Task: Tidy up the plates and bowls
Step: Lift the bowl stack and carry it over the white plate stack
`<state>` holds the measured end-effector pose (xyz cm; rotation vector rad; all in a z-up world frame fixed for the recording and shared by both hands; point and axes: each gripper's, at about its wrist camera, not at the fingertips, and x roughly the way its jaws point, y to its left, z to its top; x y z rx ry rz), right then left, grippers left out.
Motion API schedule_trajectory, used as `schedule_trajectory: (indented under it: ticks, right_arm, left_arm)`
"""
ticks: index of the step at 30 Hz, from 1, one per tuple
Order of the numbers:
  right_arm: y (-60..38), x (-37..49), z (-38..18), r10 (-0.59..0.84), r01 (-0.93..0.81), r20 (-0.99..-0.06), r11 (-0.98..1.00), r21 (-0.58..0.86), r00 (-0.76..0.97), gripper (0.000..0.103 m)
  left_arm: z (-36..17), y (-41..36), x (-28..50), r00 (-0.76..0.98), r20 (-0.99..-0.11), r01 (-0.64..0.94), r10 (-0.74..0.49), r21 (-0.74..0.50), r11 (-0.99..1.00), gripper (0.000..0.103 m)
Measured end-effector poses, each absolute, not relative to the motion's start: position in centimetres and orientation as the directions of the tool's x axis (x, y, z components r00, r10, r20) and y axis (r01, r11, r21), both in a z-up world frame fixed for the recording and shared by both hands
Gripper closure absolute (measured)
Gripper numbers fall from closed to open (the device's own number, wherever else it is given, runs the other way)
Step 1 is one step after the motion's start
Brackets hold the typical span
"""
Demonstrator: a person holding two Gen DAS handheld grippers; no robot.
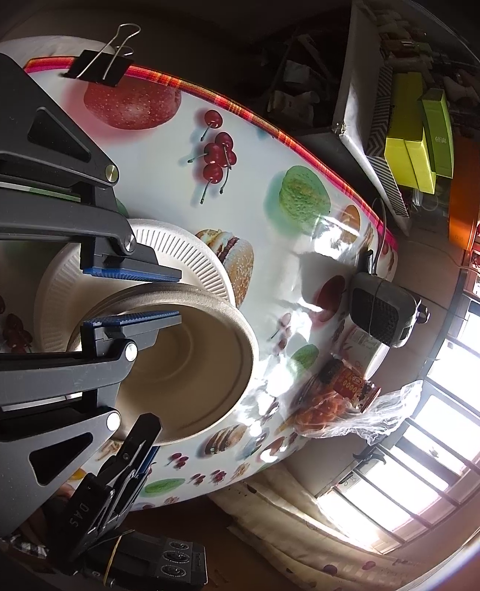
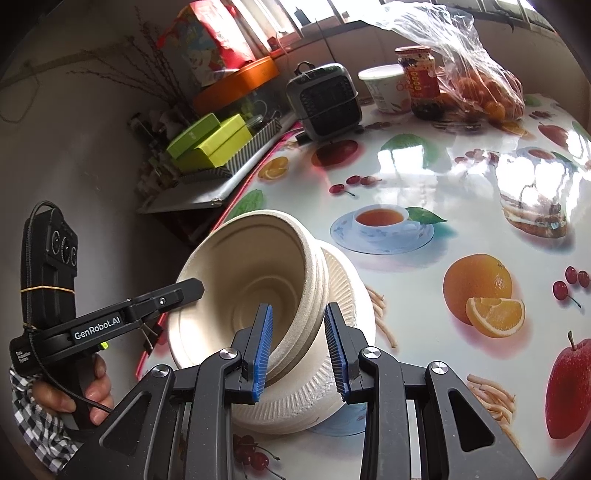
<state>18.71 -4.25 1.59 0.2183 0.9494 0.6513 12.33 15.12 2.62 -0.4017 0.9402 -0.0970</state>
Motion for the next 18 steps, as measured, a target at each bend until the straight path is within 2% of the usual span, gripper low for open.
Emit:
schedule_trajectory:
  ticks: [18]
  right_arm:
    - [-4.19, 18.94, 1.08, 0.599, -0.411, -0.689, 0.794, 0.448, 0.408, 0.074]
  left_arm:
    - [2.05, 15.03, 12.29, 0.586, -0.770, -0.094, -0.253, -0.374, 0.923, 0.087]
